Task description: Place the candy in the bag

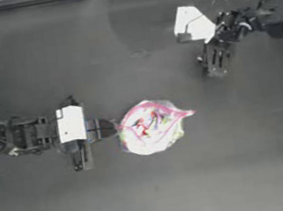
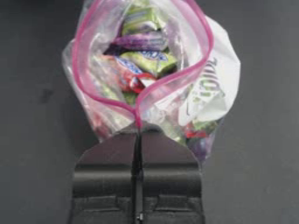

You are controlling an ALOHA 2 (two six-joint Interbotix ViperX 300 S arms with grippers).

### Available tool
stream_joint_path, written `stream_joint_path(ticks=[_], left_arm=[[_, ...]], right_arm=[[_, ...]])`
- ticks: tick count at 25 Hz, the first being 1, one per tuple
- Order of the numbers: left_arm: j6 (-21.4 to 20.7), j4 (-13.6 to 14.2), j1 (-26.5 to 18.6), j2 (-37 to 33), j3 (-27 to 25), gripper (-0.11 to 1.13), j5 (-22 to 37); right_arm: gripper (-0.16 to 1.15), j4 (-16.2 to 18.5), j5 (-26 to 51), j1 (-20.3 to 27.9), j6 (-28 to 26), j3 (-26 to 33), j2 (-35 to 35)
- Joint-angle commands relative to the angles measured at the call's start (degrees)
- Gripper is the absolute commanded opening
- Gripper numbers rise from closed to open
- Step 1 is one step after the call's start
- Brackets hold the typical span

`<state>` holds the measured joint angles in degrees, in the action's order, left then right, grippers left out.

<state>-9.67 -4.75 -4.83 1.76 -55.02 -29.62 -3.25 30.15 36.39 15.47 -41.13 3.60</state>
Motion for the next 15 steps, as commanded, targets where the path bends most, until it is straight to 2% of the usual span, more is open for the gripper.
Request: stream_joint_path(ticks=[1, 4, 9, 15], left_arm=[[0.1, 0.0, 0.0, -0.8, 0.9, 0.05, -0.4], [0.1, -0.1, 0.0, -0.7, 0.9, 0.05, -0.4], [0.1, 0.0, 0.0, -0.7, 0.9, 0.05, -0.4], [0.1, 0.0, 0.0, -0.7, 0.9, 0.05, -0.4]], right_arm=[[0.46, 0.1, 0.0, 0.6, 0.2, 0.4, 0.4], [0.38, 0.1, 0.0, 0.6, 0.2, 0.3, 0.7], [0.35, -0.2, 1.1, 0.6, 0.1, 0.3, -0.1], [0.33, -1.0, 2.6, 0.5, 0.1, 0.4, -4.2]])
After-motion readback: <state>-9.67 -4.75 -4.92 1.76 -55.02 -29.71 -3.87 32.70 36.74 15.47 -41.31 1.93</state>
